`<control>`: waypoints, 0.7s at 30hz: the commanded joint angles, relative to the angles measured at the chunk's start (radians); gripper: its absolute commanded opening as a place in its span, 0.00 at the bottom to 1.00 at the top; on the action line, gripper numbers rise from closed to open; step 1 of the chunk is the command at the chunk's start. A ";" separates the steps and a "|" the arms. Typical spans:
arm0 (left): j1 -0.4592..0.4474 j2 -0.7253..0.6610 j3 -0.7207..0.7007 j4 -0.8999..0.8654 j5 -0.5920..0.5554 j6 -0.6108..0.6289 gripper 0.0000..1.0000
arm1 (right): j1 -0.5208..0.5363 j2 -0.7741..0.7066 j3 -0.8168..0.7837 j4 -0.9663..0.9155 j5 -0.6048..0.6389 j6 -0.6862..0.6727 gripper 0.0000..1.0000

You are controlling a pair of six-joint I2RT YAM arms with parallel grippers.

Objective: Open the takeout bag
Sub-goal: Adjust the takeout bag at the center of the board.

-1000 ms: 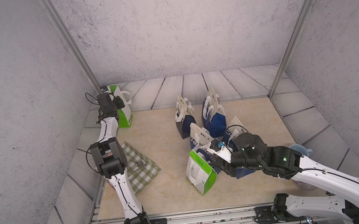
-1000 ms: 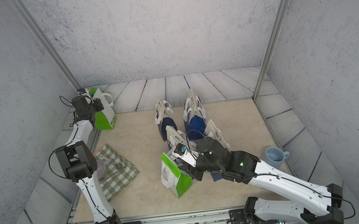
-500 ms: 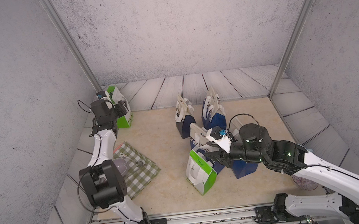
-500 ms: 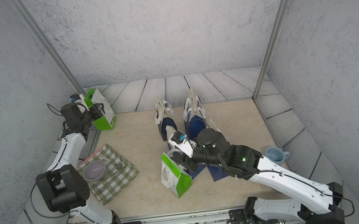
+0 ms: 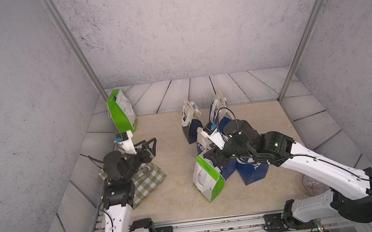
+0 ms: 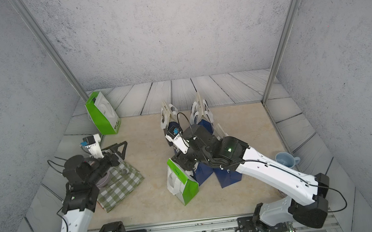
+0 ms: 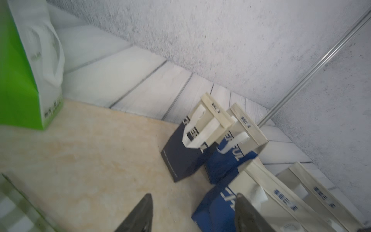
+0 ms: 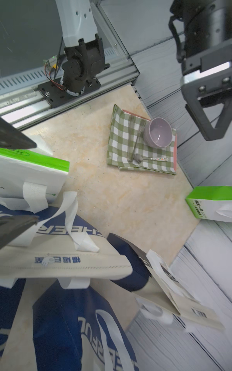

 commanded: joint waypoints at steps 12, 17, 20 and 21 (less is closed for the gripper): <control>-0.070 -0.201 -0.184 -0.063 0.189 -0.235 0.55 | 0.000 0.178 0.119 -0.268 -0.112 0.032 0.35; -0.074 -0.243 -0.188 -0.084 0.206 -0.212 0.55 | 0.001 0.252 0.222 -0.308 -0.159 -0.084 0.10; -0.076 -0.290 -0.205 -0.071 0.203 -0.190 0.58 | -0.001 0.311 0.322 -0.337 -0.181 -0.222 0.01; -0.079 -0.309 -0.213 -0.068 0.193 -0.177 0.59 | -0.001 0.343 0.371 -0.366 -0.193 -0.265 0.00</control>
